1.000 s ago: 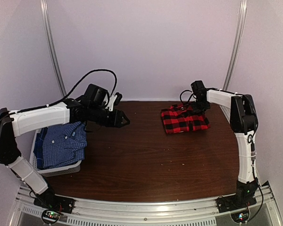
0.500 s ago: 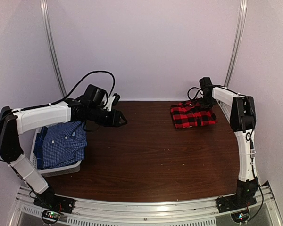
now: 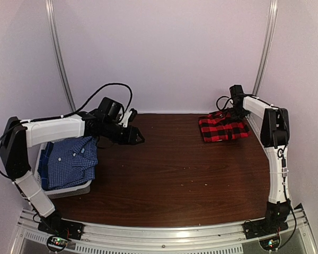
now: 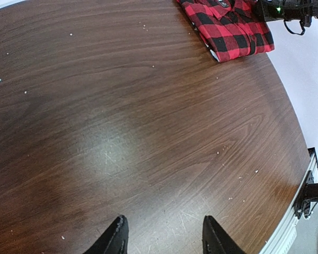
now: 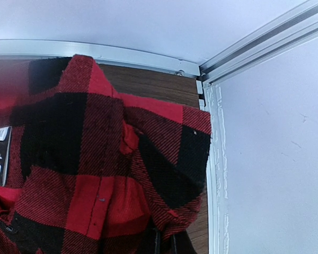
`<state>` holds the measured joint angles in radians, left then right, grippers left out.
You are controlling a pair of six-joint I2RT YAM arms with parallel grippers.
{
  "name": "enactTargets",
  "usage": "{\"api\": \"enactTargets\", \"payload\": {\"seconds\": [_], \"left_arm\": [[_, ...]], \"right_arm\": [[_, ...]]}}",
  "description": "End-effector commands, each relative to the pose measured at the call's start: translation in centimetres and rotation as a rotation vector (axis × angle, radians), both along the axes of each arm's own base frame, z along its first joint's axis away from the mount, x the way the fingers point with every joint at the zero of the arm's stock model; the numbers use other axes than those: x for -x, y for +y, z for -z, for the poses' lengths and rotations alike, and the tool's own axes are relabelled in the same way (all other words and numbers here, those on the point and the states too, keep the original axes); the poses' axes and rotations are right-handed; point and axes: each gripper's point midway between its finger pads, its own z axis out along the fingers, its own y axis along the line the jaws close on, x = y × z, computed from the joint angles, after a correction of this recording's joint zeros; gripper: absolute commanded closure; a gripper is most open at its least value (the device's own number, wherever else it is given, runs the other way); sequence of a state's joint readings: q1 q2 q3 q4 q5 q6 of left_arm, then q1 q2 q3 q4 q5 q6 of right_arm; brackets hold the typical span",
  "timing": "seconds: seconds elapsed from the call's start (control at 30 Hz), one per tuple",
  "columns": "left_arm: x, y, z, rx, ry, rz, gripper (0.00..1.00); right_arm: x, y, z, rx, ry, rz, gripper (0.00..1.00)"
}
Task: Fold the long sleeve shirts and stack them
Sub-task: Move the square-folded shirt to the center of the board, then reset both arms
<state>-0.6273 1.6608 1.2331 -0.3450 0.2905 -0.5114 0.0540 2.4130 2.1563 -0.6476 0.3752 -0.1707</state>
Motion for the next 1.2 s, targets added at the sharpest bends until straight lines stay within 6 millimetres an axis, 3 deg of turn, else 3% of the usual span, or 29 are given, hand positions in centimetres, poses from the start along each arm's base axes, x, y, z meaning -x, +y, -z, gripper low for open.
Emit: {"api": "enactTargets", "payload": {"seconds": [0.0,0.1,0.2,0.27,0.4,0.53,0.67,0.93,1.17], "left_arm": [[-1.5,-1.0,-1.9,0.044,-0.058,0.02,0.52],[-1.7,-1.1,-1.8,0.045,-0.057,0.019,0.52],[-1.7,-1.2,-1.6,0.045,-0.051,0.02,0.52],[-1.7,-1.3,-1.5,0.047,-0.048,0.022,0.52],[-1.8,-1.3,-1.6,0.048,-0.05,0.019,0.52],[-1.8,-1.3,-1.8,0.052,-0.058,0.016,0.52],[-1.9,-1.3,-2.0,0.059,-0.062,0.014,0.51],[-2.5,-1.2,-3.1,0.062,-0.098,-0.005,0.46],[-2.6,-0.6,-4.7,0.069,-0.146,-0.029,0.26]], "right_arm": [[-1.2,-1.4,-1.6,0.046,-0.052,0.023,1.0],[-1.3,-1.5,-1.5,0.046,-0.052,0.025,0.98],[-1.1,-1.6,-1.1,0.044,-0.041,0.027,0.91],[-1.0,-1.6,-1.2,0.043,-0.041,0.034,0.76],[-0.9,-1.8,-2.7,0.031,-0.066,0.06,0.36],[-0.5,-1.2,-4.7,-0.006,-0.105,0.08,0.14],[0.1,0.1,-6.4,-0.039,-0.133,0.084,0.01],[2.4,5.0,-9.3,-0.146,-0.196,0.049,0.0],[6.0,11.5,-11.2,-0.277,-0.262,-0.056,0.0]]}}
